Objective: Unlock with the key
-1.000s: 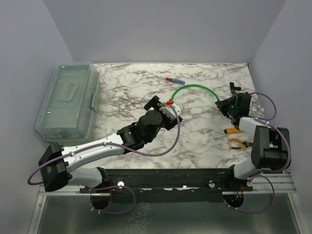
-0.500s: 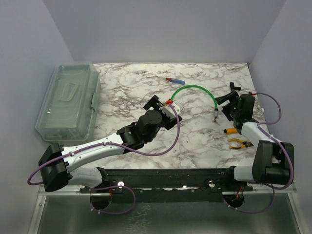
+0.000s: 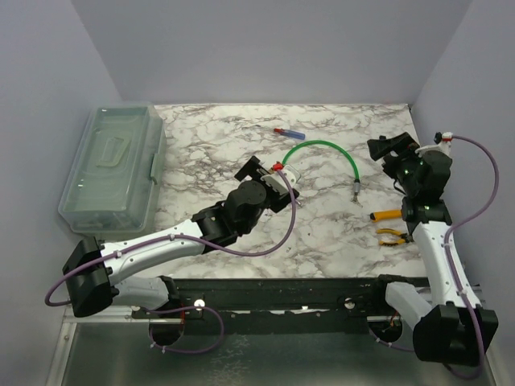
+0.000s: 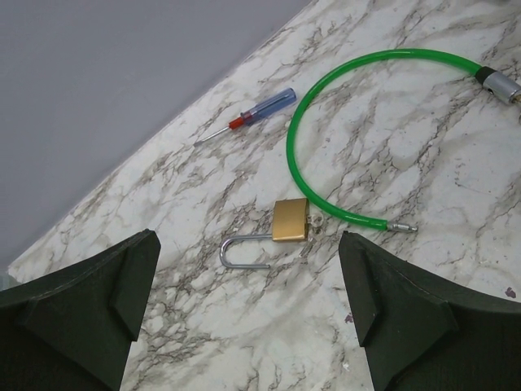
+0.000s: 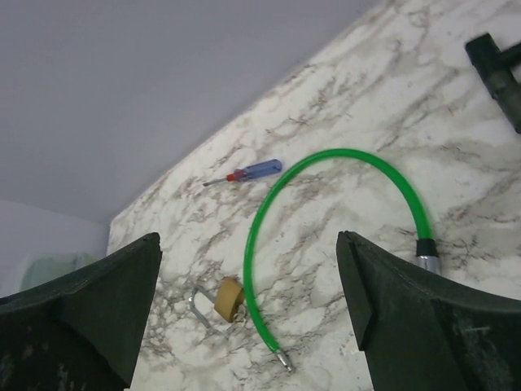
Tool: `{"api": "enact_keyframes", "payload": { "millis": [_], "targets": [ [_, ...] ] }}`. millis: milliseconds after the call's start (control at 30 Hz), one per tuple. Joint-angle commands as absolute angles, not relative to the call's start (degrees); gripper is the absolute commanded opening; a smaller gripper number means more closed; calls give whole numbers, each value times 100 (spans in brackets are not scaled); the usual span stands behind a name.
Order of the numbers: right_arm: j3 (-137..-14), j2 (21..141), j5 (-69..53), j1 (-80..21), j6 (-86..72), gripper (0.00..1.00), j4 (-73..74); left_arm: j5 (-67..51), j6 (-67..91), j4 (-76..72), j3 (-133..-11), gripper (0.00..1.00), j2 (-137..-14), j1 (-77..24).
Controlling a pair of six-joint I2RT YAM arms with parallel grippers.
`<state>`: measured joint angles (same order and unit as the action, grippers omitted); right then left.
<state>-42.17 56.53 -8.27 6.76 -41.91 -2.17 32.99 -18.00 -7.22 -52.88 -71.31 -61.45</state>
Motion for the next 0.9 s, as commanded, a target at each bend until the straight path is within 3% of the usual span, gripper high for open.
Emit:
{"api": "enact_keyframes", "payload": {
  "millis": [0, 333, 867],
  "targets": [
    [-4522, 5181, -1685, 701, -3670, 95, -35, 3595, -1733, -901, -5197, 99, -6889, -6058],
    [-3315, 3343, -3054, 698, -4218, 100, -1112, 3819, -1577, -1355, -4981, 99, -6442, -5900],
    [-1838, 2192, -2849, 698, -4618, 100, -615, 3764, -1577, -1550, -4852, 99, -6169, -5827]
  ]
}}
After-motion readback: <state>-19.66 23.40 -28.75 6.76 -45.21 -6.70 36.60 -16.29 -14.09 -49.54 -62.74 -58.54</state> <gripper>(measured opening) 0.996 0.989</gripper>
